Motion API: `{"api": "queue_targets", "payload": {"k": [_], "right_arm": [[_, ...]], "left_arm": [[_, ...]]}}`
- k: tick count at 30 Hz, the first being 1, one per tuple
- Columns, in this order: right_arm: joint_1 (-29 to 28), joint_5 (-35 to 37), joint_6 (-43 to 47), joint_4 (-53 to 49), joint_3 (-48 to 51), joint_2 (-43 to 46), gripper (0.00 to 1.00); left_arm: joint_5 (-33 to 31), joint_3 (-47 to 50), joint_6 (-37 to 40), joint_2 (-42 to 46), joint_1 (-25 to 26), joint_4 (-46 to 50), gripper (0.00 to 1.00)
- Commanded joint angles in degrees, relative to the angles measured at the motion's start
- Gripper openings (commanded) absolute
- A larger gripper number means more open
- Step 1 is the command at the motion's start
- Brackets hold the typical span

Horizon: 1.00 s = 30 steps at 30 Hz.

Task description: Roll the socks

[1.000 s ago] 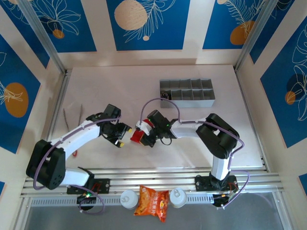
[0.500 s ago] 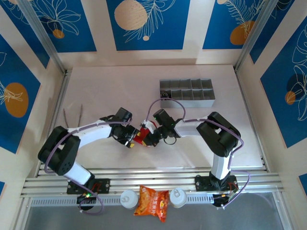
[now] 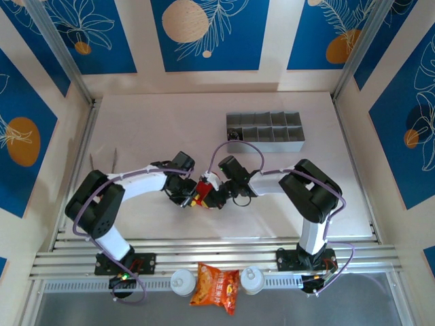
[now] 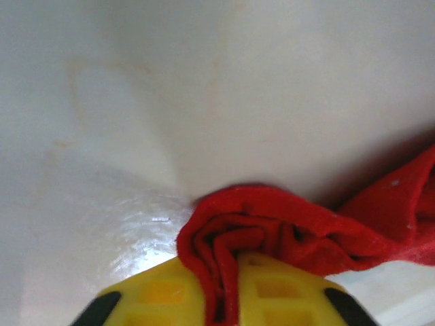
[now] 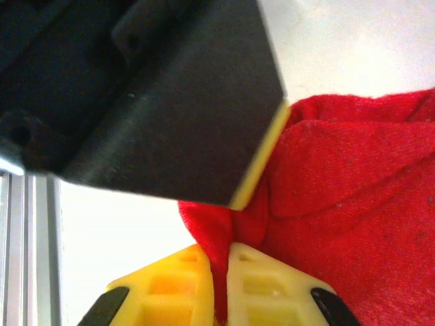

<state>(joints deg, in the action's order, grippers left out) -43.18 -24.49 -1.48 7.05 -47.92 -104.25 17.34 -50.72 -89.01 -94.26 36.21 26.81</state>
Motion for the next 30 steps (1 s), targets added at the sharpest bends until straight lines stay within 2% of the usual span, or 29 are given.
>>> {"api": "queue_targets", "payload": {"k": [1,3,4,8,11,18,25,30], "right_arm": [[-0.7,-0.7,3.3,-3.1,0.9,0.9,0.0],[-1.6,-0.7,5.7,-5.0,0.2,1.0,0.0],[-2.2,-0.3,6.5,-5.9,-0.1,1.2,0.05],[-4.8,6.6,7.3,-1.0,3.7,6.6,0.34],[-6.3,12.4,4.8,6.0,8.3,11.7,0.49],[-12.0,16.8,1.0,10.0,11.0,14.1,0.52],[-17.8,27.2,-1.5,9.5,8.7,11.3,0.52],[-18.0,26.8,-2.3,7.9,6.1,8.2,0.49]], "left_arm": [[-2.4,-0.8,-0.2,-1.3,0.8,13.8,0.02],[-3.6,-1.6,-1.1,-0.3,0.8,19.3,0.0],[-3.8,-1.8,-1.8,0.2,0.8,21.2,0.0],[-2.5,-3.1,-4.5,0.1,0.8,26.3,0.0],[-2.4,-6.0,-5.2,-2.2,0.9,31.2,0.0],[-2.6,-9.2,-8.0,-6.0,1.0,33.3,0.0],[-2.6,-12.9,-8.6,-11.1,1.0,34.0,0.0],[-2.7,-14.2,-9.0,-12.6,0.9,34.1,0.0]]}}
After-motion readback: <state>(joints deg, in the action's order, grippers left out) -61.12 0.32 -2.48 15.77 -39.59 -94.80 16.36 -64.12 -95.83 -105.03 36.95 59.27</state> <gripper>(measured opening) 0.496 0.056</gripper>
